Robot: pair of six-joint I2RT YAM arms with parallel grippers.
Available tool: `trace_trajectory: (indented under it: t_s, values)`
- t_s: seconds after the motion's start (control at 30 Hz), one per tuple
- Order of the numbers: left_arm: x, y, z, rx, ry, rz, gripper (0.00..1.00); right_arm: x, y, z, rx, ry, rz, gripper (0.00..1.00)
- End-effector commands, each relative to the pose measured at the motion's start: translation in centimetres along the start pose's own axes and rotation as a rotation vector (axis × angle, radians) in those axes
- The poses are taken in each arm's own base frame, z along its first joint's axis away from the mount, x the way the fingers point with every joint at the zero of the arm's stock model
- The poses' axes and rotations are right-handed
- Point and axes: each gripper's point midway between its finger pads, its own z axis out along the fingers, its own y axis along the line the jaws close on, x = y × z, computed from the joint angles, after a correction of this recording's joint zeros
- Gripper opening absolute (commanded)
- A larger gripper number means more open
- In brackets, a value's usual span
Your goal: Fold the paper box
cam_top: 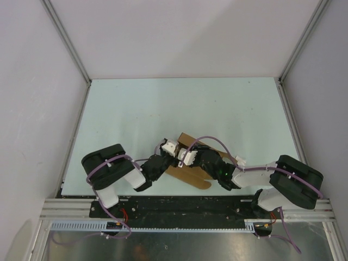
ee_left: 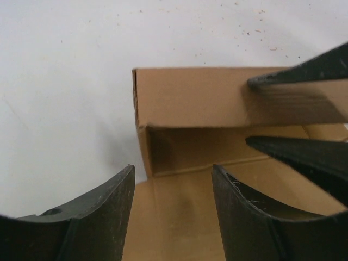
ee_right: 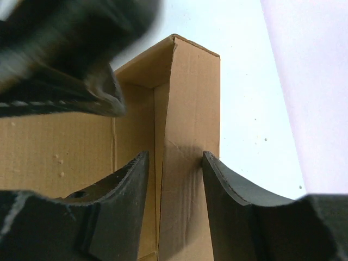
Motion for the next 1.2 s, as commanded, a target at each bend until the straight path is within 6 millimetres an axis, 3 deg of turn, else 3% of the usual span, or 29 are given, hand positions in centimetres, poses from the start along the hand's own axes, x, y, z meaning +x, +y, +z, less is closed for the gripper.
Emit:
trace_trajectory:
  t_s: [0.0, 0.3, 0.7, 0.77, 0.8, 0.87, 0.93, 0.97, 1.03, 1.17]
  values:
    - [-6.2, -0.3, -1.9, 0.027, -0.242, -0.159, 0.64, 1.1, 2.8, -0.5, -0.121, 0.010, 0.021, 0.49]
    - [-5.4, -0.3, -5.2, 0.079, -0.212, -0.295, 0.59, 0.8, 2.2, -0.6, -0.105, -0.006, 0.029, 0.50]
    - [-5.8, 0.0, -7.4, 0.093, -0.193, -0.339, 0.56, -3.2, -2.4, -1.7, -0.031, -0.129, 0.108, 0.56]
    - [-6.6, 0.1, -7.8, 0.097, -0.213, -0.352, 0.55, -3.6, -2.9, -2.0, -0.031, -0.147, 0.124, 0.56]
    - [-5.8, 0.3, -7.8, 0.084, -0.178, -0.344, 0.55, -4.3, -3.6, -2.4, -0.016, -0.170, 0.135, 0.56]
    - [-6.9, 0.3, -8.1, 0.086, -0.199, -0.351, 0.55, -4.9, -4.3, -3.0, -0.006, -0.191, 0.154, 0.57]
    - [-6.2, 0.3, -8.1, 0.080, -0.155, -0.336, 0.54, -6.1, -5.5, -4.1, 0.019, -0.236, 0.198, 0.57]
    - [-7.3, 0.2, -8.1, 0.083, -0.173, -0.343, 0.54, -6.4, -5.8, -4.5, 0.018, -0.243, 0.214, 0.57]
    - [-6.2, 0.5, -8.0, 0.056, -0.108, -0.338, 0.54, -7.2, -7.3, -5.8, 0.056, -0.268, 0.297, 0.57]
    - [-6.6, 0.6, -8.2, 0.029, -0.060, -0.371, 0.52, -6.5, -10.1, -8.1, 0.167, -0.220, 0.510, 0.54]
